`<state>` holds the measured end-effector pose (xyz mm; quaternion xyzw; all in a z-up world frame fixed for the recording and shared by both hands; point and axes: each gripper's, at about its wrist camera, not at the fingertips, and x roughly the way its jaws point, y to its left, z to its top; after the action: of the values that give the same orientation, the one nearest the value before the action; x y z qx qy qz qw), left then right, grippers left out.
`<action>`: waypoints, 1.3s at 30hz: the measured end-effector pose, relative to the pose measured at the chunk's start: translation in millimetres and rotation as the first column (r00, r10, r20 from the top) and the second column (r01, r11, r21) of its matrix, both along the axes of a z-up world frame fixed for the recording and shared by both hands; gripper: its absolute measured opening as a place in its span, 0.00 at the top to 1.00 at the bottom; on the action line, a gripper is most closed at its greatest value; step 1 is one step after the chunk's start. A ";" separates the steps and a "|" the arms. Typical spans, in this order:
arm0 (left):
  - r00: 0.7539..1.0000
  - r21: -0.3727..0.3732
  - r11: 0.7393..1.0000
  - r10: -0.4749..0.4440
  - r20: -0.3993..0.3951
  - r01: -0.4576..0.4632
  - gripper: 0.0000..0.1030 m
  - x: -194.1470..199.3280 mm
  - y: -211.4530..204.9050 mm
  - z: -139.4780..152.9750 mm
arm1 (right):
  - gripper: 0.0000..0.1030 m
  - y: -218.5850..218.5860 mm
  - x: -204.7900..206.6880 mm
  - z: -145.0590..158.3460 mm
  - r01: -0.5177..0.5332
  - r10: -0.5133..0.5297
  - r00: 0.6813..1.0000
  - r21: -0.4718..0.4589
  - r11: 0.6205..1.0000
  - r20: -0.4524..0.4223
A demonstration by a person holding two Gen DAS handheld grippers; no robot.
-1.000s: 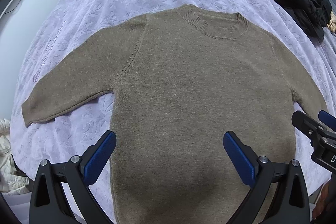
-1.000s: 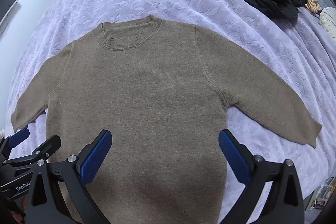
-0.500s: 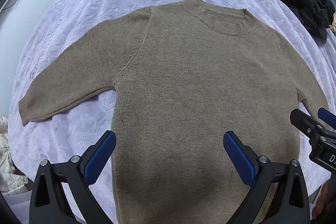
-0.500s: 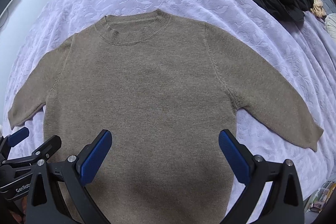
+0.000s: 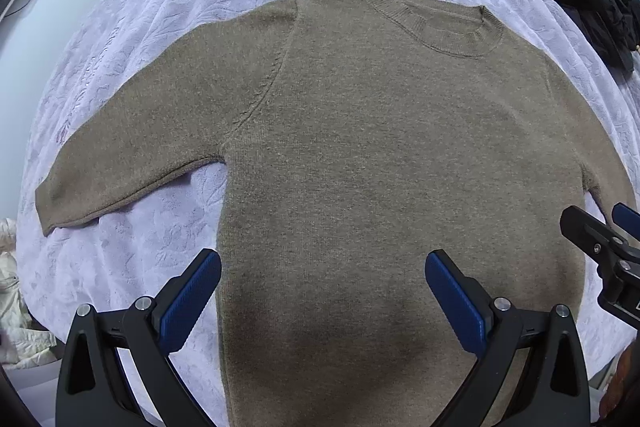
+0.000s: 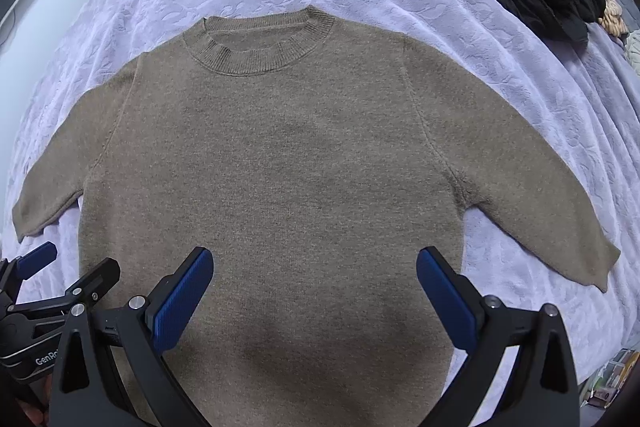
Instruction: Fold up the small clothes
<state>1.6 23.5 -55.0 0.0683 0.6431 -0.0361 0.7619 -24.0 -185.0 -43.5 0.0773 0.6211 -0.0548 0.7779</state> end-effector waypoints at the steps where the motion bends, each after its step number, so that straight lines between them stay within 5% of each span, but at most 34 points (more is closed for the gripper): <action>1: 1.000 -0.005 1.000 0.002 -0.004 -0.002 0.01 0.6 0.8 -0.9 | 0.01 0.4 0.4 -0.6 -0.001 0.001 1.000 -0.001 1.000 -0.001; 27: 1.000 -0.077 0.997 -0.016 0.024 0.018 0.01 2.7 13.0 -2.8 | 0.01 13.0 8.1 -13.5 -0.014 0.013 1.000 -0.004 1.000 -0.018; 39: 1.000 -0.217 0.976 0.012 0.022 -0.007 0.01 3.5 31.4 -5.1 | 0.01 26.3 12.8 -19.6 -0.031 0.031 0.999 -0.019 0.999 -0.018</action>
<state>5.1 54.9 -60.0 -0.0178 0.6268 -0.1018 0.7723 -11.2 -158.7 -63.0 0.0595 0.6285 -0.0493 0.7740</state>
